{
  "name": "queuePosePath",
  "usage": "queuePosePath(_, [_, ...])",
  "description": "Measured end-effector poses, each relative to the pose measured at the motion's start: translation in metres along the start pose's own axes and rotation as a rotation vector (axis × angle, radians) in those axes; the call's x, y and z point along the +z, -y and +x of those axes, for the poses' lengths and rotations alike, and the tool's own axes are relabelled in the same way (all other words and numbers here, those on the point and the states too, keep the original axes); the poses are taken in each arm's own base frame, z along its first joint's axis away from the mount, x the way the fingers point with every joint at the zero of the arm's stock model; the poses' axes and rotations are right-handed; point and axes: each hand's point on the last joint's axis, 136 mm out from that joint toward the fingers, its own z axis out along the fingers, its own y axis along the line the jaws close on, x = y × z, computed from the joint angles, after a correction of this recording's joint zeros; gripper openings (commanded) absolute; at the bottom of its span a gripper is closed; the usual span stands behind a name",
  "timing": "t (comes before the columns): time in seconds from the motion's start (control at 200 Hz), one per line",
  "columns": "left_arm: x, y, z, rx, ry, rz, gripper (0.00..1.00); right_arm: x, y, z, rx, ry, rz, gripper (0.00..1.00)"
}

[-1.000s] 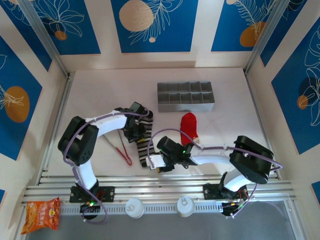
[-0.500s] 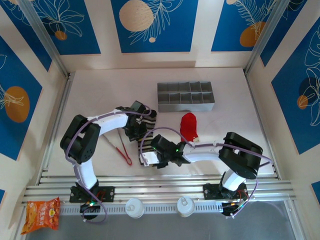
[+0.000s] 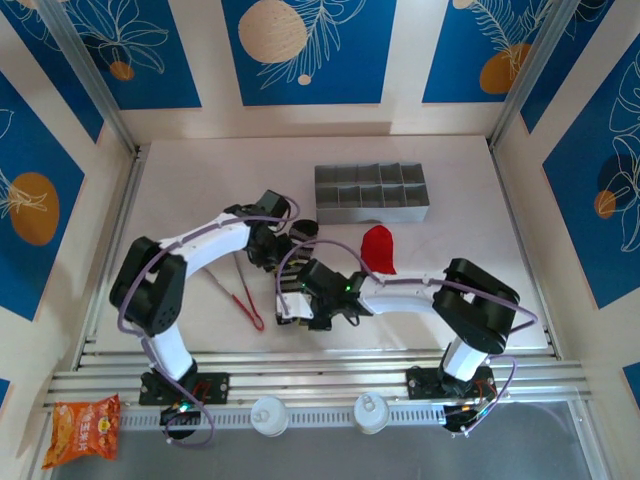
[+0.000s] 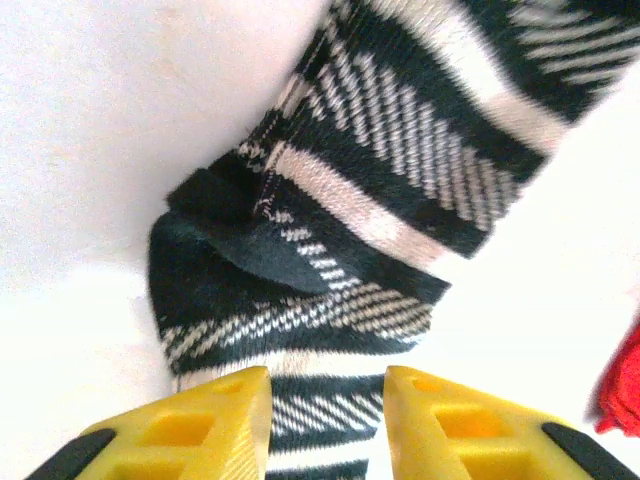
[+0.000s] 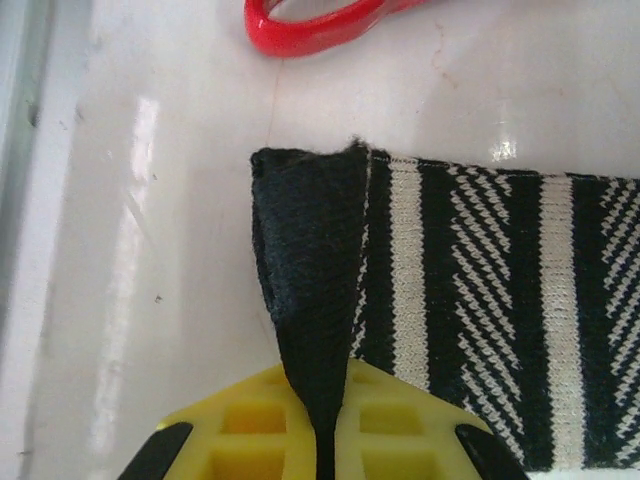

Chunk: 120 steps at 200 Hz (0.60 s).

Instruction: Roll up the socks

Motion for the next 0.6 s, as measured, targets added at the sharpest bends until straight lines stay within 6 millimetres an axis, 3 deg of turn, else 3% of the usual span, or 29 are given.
queuePosePath(0.18, [-0.057,-0.005,-0.017,-0.086,0.133,0.056,0.36,-0.017,0.009,-0.018,0.189,0.076,-0.146,0.0])
queuePosePath(0.275, [-0.074,-0.016,-0.015,-0.134,0.165,0.082,0.33,-0.017,0.012,-0.027,0.277,0.096,-0.233,0.0])
queuePosePath(0.6, [-0.066,-0.052,0.043,-0.297,0.05,0.129,0.27,-0.004,0.022,-0.021,0.606,0.068,-0.434,0.0])
